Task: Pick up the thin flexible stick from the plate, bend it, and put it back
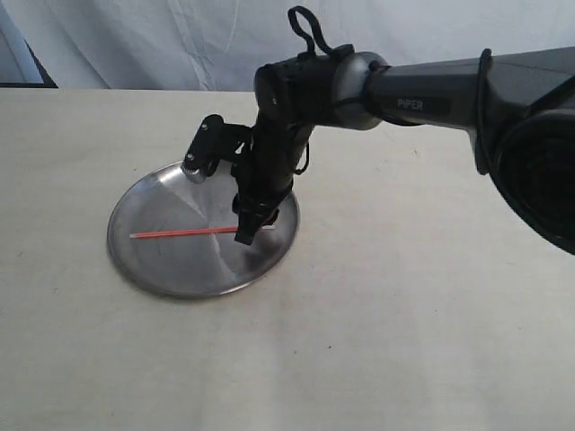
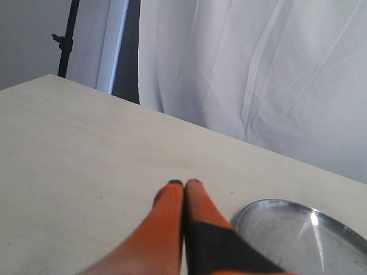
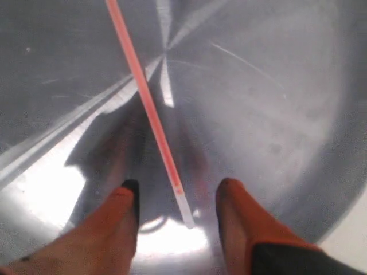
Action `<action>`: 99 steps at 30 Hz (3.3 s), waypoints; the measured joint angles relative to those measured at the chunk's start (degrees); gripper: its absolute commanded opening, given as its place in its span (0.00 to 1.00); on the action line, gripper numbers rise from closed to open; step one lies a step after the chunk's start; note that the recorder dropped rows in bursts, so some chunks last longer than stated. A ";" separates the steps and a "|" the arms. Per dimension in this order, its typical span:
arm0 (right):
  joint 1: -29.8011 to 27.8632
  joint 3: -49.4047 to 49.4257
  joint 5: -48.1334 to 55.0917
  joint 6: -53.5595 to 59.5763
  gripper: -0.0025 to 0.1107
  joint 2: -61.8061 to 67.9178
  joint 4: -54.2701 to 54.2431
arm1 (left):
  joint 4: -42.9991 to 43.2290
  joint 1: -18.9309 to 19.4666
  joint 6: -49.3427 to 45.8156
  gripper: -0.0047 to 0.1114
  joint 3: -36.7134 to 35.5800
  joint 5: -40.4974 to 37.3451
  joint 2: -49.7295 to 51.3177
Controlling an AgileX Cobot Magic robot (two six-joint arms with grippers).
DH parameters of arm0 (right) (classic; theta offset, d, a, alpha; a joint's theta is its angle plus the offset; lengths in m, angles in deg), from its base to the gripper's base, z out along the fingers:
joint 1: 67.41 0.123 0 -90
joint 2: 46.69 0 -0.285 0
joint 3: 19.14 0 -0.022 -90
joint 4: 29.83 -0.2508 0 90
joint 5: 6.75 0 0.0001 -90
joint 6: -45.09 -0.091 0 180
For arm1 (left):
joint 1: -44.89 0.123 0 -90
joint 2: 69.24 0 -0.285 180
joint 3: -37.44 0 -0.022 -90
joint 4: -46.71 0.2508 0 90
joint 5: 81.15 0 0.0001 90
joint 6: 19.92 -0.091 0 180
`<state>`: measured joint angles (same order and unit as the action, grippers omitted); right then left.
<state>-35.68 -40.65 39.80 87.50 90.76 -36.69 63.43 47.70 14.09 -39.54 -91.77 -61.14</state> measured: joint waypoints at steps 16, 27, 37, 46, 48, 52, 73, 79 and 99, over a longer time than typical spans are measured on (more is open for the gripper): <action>1.23 -0.33 -1.74 0.24 0.20 3.39 0.09 | 0.00 0.00 0.00 0.04 0.00 0.00 0.00; 2.75 -0.80 -0.85 -0.80 0.02 4.18 -0.07 | 0.00 0.00 0.00 0.04 0.00 0.00 0.00; 2.97 -0.18 1.33 -2.92 0.02 -1.48 -3.48 | 0.00 0.00 0.00 0.04 0.00 0.00 0.00; 2.97 -0.18 0.64 -5.89 0.02 -6.94 -3.71 | 0.00 0.00 0.00 0.04 0.00 0.00 0.00; 2.97 -0.18 0.64 -6.02 0.02 -6.94 -3.70 | 0.00 0.00 0.00 0.04 0.00 0.00 0.00; 3.12 -0.18 1.20 -6.27 0.02 -5.50 -3.70 | 0.00 0.00 0.00 0.04 0.00 0.00 0.00; 3.82 -0.59 -9.91 -12.06 0.26 4.86 1.60 | 0.00 0.00 0.00 0.04 0.00 0.00 0.00; 3.82 -0.81 -9.12 -12.51 0.17 4.92 2.16 | 0.00 0.00 0.00 0.04 0.00 0.00 0.00; 3.85 -0.26 -0.07 -19.05 0.06 -4.76 2.22 | 0.00 0.00 0.00 0.04 0.00 0.00 0.00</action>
<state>-31.83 -40.91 39.72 68.45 86.00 -34.47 63.43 47.70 14.09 -39.54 -91.77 -61.14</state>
